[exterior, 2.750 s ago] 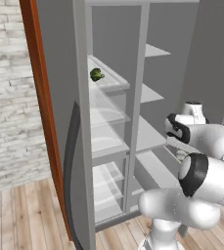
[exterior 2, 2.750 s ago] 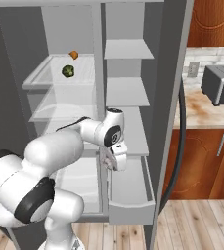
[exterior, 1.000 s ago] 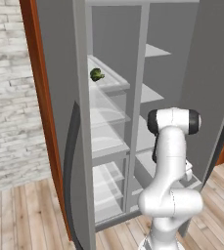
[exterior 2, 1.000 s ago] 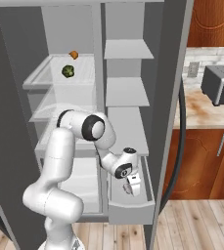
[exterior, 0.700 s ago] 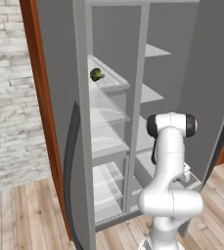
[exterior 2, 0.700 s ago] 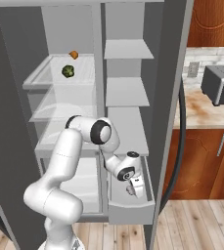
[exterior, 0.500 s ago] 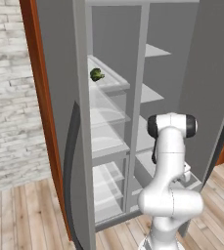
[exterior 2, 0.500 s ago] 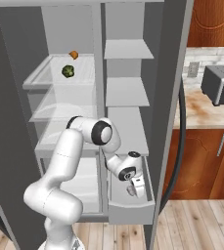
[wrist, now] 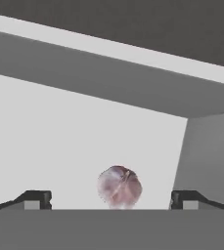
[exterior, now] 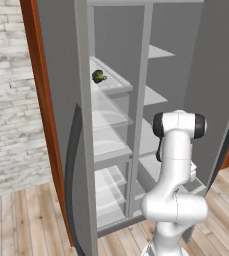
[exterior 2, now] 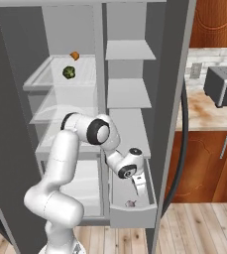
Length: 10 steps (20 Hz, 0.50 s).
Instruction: Take the broccoli and garlic from the fridge shelf and place them in the freezer drawer to begin freezing them.
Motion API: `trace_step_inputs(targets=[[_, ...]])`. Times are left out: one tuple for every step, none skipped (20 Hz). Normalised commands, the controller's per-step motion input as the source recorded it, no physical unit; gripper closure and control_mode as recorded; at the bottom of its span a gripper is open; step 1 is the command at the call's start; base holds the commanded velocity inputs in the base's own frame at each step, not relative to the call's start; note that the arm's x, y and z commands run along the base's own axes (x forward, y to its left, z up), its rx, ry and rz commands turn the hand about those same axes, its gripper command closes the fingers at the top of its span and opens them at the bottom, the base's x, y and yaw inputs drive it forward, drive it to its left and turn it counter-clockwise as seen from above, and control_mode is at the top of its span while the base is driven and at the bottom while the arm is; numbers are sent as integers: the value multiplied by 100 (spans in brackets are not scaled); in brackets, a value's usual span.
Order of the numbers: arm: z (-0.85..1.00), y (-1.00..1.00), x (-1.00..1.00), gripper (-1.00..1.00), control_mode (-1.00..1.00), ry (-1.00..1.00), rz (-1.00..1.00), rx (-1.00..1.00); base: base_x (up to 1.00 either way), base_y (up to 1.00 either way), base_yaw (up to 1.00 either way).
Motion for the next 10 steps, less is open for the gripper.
trace_step_inputs(targets=[[100,26,-47,-100,-100,-23,0,0,0,0,0],[100,28,-54,-100,-100,-25,0,-1,0,0,0],[100,29,-60,-100,-100,-28,0,-3,0,0,0],[100,35,-67,-100,-100,-31,0,-5,0,0,0],[100,44,-71,-100,-100,-34,0,-8,0,0,0],[100,45,-71,-100,-100,-36,0,-8,0,0,0],[100,49,-72,-100,-100,-39,0,-9,0,0,0],[100,48,-72,-100,-100,-38,0,-9,0,0,0],[100,47,-73,-100,-100,-37,0,-9,0,0,0],[100,48,-72,-100,-100,-36,0,-10,0,0,0]])
